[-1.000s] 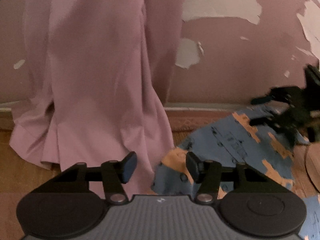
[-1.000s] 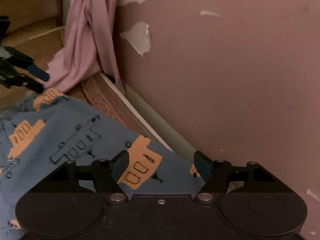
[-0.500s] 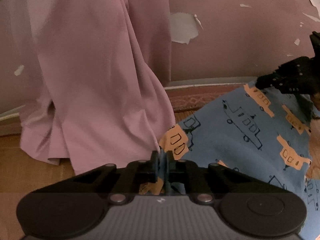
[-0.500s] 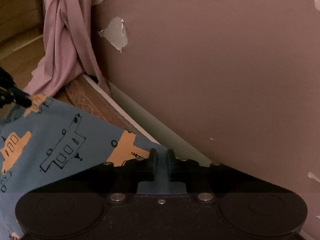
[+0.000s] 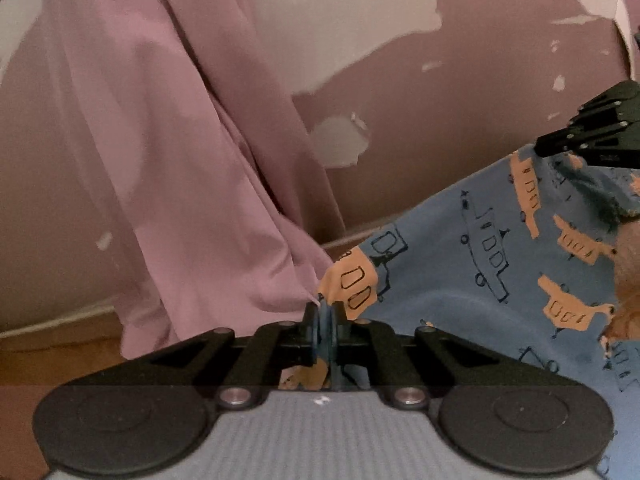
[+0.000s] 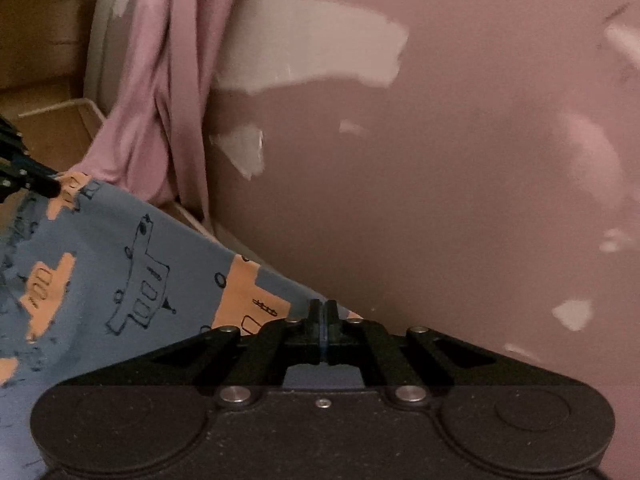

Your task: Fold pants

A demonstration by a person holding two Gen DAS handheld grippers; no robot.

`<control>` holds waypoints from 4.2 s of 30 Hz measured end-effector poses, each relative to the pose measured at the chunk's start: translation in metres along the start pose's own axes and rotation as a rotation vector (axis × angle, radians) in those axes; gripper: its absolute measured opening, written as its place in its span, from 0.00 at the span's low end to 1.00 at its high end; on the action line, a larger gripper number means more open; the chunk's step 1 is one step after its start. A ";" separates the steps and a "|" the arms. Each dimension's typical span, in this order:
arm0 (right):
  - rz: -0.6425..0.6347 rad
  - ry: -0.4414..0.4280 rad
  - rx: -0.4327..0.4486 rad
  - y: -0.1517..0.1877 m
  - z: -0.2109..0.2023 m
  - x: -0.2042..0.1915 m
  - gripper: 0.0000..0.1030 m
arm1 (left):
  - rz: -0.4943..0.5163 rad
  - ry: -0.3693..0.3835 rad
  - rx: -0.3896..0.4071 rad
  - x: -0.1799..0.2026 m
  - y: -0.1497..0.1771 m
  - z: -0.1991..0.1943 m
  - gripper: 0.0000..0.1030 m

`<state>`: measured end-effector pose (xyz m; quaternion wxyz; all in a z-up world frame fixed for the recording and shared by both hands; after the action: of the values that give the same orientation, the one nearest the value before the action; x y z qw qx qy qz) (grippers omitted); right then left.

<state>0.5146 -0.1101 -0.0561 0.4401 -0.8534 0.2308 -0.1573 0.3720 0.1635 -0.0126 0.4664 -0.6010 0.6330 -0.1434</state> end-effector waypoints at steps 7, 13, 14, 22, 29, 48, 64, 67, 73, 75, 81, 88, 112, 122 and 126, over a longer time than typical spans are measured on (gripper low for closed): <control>-0.043 0.040 0.088 0.014 -0.096 -0.037 0.00 | 0.096 -0.026 0.208 0.006 0.006 -0.063 0.05; -0.099 0.027 0.090 0.045 -0.166 -0.096 0.00 | 0.202 0.046 0.222 0.021 0.032 -0.109 0.05; -0.115 0.022 0.084 0.051 -0.174 -0.107 0.00 | 0.227 0.060 0.221 0.023 0.037 -0.115 0.05; -0.153 0.022 0.040 0.092 -0.207 -0.149 0.00 | 0.434 0.205 0.290 0.058 0.031 -0.106 0.56; -0.166 0.020 0.020 0.106 -0.202 -0.160 0.00 | 0.685 0.356 0.286 0.099 -0.006 -0.061 0.73; -0.318 -0.557 -0.326 0.067 -0.094 -0.116 0.56 | 0.800 0.502 0.076 0.108 0.012 0.001 0.41; -0.290 -0.452 -0.338 0.077 -0.112 -0.107 0.03 | 0.730 0.444 0.158 0.090 0.018 -0.040 0.06; -0.256 -0.377 -0.265 0.078 -0.142 -0.109 0.03 | 0.689 0.422 0.181 0.080 0.019 -0.062 0.06; -0.226 -0.252 -0.157 0.089 -0.204 -0.135 0.02 | 0.639 0.377 0.217 0.068 0.039 -0.120 0.06; -0.219 -0.226 -0.139 0.096 -0.223 -0.150 0.02 | 0.624 0.366 0.214 0.069 0.054 -0.138 0.06; -0.209 -0.179 -0.162 0.136 -0.236 -0.196 0.02 | 0.625 0.285 0.200 0.089 0.112 -0.167 0.06; -0.201 -0.132 -0.184 0.167 -0.222 -0.228 0.02 | 0.671 0.238 0.194 0.096 0.141 -0.166 0.20; -0.304 -0.227 -0.241 0.169 -0.214 -0.233 0.29 | 1.290 0.358 0.179 0.085 0.096 -0.113 0.36; -0.290 -0.214 -0.210 0.160 -0.215 -0.232 0.01 | 1.142 0.247 0.277 0.061 0.114 -0.132 0.08; -0.282 -0.145 -0.158 0.159 -0.228 -0.236 0.01 | 1.026 -0.005 0.452 0.049 0.137 -0.146 0.07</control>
<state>0.1667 -0.2197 -0.0737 0.3608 -0.9183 0.0883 -0.1369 0.1820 0.0969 -0.0580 0.5951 -0.1013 0.7967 -0.0288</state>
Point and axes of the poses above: each gripper's, at about its wrist camera, not at the fingertips, and z roughly the way its jaws point, x to its right, y to its underside, the point moved 3 cm from there along z, roughly the way its jaws point, and after that the axes turned 13 degrees about -y, right-handed, at the moved point
